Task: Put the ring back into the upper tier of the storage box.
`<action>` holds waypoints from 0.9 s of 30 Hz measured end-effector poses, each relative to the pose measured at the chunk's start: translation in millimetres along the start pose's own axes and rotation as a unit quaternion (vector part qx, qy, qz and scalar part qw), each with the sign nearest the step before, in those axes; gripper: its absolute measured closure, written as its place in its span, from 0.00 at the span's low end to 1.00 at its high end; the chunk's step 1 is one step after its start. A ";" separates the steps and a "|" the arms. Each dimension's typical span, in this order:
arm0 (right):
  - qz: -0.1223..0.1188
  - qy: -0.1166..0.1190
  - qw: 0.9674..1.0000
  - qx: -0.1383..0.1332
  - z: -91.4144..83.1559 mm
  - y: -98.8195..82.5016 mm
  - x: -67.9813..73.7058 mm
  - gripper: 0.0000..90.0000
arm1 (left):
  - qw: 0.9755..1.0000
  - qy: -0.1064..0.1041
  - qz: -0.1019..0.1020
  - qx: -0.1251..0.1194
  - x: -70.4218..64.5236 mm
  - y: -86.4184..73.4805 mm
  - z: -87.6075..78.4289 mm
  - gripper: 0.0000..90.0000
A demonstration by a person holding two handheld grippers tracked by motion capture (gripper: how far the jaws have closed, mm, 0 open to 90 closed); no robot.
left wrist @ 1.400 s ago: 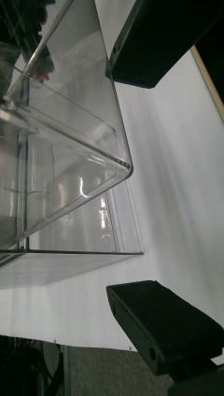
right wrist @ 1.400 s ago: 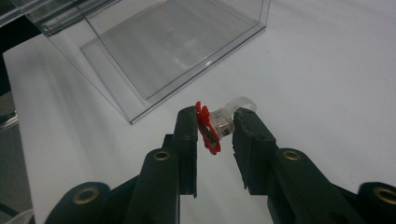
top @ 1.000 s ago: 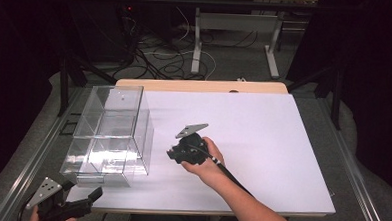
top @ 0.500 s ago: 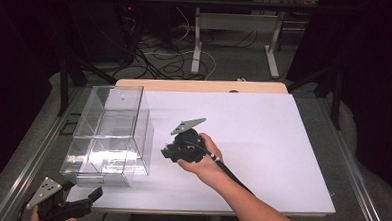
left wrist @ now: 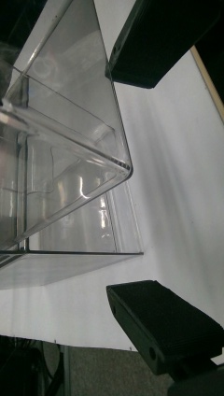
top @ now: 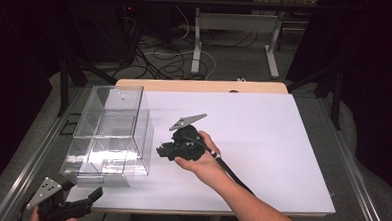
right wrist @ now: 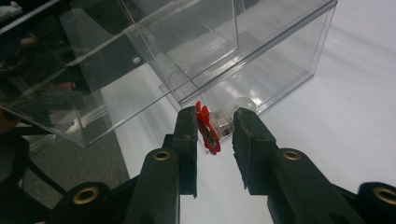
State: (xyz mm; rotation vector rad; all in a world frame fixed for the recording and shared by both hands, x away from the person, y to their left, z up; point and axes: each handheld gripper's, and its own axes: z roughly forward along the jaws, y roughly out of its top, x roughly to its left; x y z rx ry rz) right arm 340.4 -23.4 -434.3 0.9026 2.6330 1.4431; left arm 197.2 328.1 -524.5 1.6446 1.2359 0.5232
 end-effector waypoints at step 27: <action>0.036 0.038 0.998 -0.019 -24.8 29.1 11.3 0.79 | 1.000 0.000 -0.001 0.000 -0.2 0.1 0.3 0.01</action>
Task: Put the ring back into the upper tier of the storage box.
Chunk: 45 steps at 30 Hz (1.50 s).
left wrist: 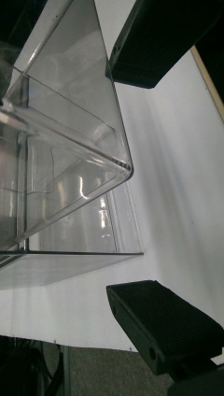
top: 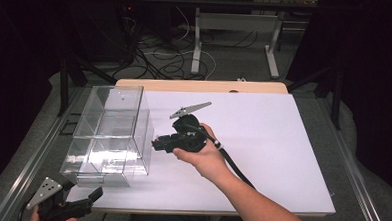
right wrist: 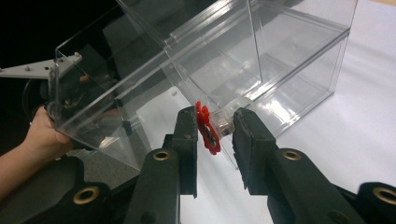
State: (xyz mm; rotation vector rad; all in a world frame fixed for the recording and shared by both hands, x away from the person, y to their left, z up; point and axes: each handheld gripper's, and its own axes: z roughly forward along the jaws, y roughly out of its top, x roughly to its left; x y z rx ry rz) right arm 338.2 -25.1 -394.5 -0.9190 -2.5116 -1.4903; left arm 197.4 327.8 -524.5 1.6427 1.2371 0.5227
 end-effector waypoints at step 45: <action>-0.045 0.042 0.998 0.003 31.5 39.7 45.0 0.79 | 1.000 -0.003 -0.005 -0.003 0.9 0.1 -0.8 0.01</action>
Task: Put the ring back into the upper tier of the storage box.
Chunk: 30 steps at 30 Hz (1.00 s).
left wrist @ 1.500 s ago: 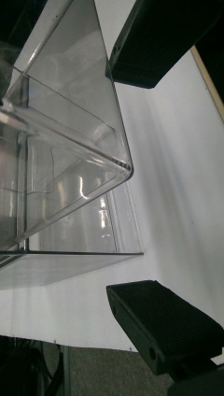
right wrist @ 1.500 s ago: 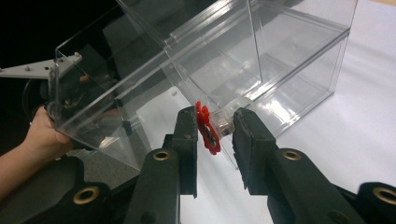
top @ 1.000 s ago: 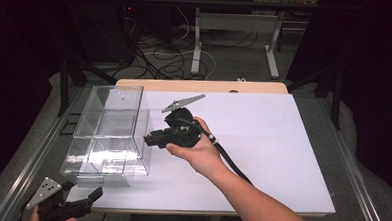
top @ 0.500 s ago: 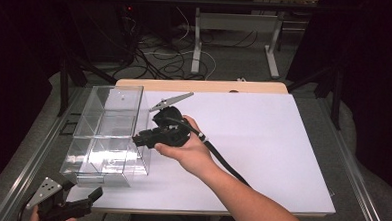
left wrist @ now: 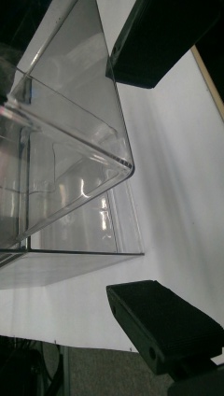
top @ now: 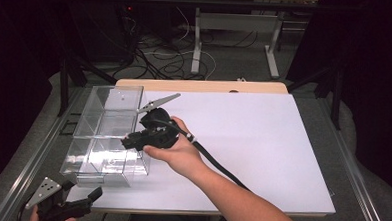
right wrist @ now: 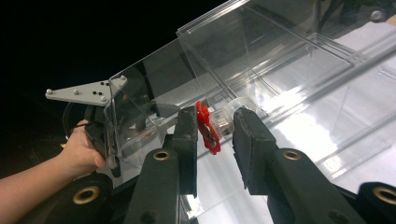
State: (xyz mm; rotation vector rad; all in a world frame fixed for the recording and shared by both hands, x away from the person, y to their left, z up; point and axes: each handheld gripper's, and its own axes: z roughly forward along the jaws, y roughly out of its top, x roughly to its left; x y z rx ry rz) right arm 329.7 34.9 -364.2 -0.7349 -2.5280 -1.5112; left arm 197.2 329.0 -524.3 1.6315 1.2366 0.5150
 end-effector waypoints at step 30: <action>-0.017 0.009 1.000 0.013 32.2 5.1 13.5 0.79 | 1.000 -0.003 -0.002 0.001 0.4 -0.1 -0.3 0.01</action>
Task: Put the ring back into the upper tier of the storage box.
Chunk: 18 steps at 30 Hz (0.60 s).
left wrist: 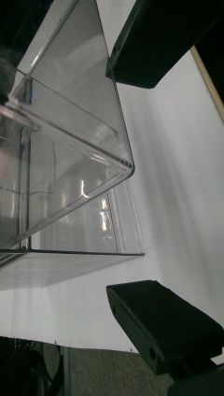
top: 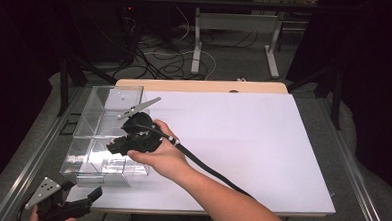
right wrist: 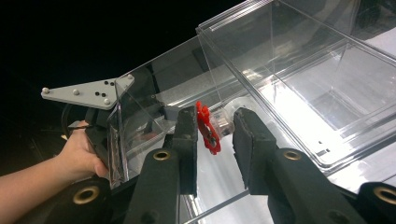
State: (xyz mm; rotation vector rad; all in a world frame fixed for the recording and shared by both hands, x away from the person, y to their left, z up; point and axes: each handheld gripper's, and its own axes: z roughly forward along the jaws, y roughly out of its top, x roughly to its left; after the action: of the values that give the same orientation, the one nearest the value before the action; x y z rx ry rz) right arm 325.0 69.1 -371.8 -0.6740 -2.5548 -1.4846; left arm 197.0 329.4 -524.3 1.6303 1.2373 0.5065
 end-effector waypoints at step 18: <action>-0.006 0.008 1.000 0.005 1.6 0.7 -0.1 0.73 | 1.000 0.000 0.001 0.004 1.0 1.3 2.3 0.01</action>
State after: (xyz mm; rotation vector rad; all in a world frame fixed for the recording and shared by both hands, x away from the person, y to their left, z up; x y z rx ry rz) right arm 325.6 70.7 -372.1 -0.6439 -2.5560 -1.4743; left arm 199.8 329.3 -524.4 1.6384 1.2389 0.5029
